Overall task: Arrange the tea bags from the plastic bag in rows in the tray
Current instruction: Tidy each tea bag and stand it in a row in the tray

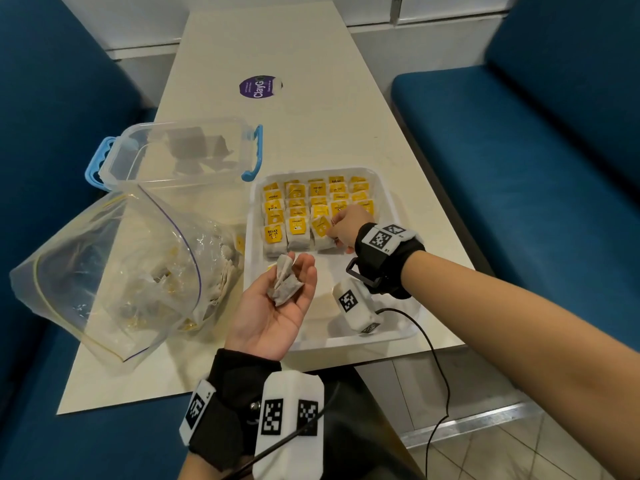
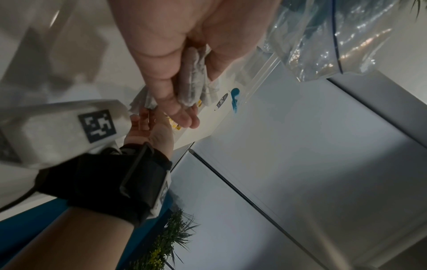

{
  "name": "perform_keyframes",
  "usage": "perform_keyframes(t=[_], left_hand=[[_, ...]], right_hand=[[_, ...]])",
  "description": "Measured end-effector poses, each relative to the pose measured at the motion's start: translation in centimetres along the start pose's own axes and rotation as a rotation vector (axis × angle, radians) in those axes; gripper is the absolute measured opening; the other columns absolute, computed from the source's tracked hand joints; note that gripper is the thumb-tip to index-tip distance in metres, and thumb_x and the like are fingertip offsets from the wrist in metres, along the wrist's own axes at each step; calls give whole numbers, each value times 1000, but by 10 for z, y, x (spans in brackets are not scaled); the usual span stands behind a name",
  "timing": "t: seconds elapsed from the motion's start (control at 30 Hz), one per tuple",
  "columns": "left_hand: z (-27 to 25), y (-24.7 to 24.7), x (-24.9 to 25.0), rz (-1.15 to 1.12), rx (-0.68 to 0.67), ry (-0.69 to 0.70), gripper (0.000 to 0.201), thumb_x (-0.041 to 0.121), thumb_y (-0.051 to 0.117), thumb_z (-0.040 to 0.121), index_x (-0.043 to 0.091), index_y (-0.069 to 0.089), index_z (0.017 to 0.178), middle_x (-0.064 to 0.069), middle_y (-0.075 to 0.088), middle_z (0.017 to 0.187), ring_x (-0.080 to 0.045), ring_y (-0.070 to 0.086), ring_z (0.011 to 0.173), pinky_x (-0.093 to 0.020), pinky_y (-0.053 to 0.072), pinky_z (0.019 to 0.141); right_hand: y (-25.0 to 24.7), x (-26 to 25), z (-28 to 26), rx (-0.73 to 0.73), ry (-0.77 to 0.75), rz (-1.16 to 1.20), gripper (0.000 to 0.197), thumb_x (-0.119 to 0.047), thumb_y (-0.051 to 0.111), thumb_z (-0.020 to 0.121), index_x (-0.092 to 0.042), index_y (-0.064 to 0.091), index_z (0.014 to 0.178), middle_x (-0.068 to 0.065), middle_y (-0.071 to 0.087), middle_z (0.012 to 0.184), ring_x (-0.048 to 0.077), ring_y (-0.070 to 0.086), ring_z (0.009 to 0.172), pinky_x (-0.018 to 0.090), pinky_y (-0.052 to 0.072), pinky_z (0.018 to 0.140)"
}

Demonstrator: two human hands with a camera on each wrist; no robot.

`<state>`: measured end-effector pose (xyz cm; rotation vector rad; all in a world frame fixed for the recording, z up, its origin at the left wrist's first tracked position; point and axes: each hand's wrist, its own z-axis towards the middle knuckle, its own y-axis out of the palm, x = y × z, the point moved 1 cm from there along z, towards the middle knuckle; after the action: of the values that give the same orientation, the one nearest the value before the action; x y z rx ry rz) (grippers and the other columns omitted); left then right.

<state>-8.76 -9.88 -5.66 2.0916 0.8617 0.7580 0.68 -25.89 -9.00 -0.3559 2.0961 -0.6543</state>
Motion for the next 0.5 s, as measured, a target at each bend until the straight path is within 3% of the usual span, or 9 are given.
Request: perform_keyframes(t=[0.3,0.5], left_hand=[[-1,0,1,-2,-2,1,31,18,33,101,-1,58,105,-15,69,85,-23,71,75,-34,57,73],[0,0,1,0,-1,-3,31,18,35,100,-1,58,107,-14,69,84,-22,71,76,-33,57,73]], right_hand=[[4,1,1,26,23,-25,30,-13,66,83,-18,45,62,11,63,89,30,66,94,38,53,80],[2,0,0,22,34,-19,32,-16,68,83,-14,44,62,13,63,81,27,59,72,37,53,69]])
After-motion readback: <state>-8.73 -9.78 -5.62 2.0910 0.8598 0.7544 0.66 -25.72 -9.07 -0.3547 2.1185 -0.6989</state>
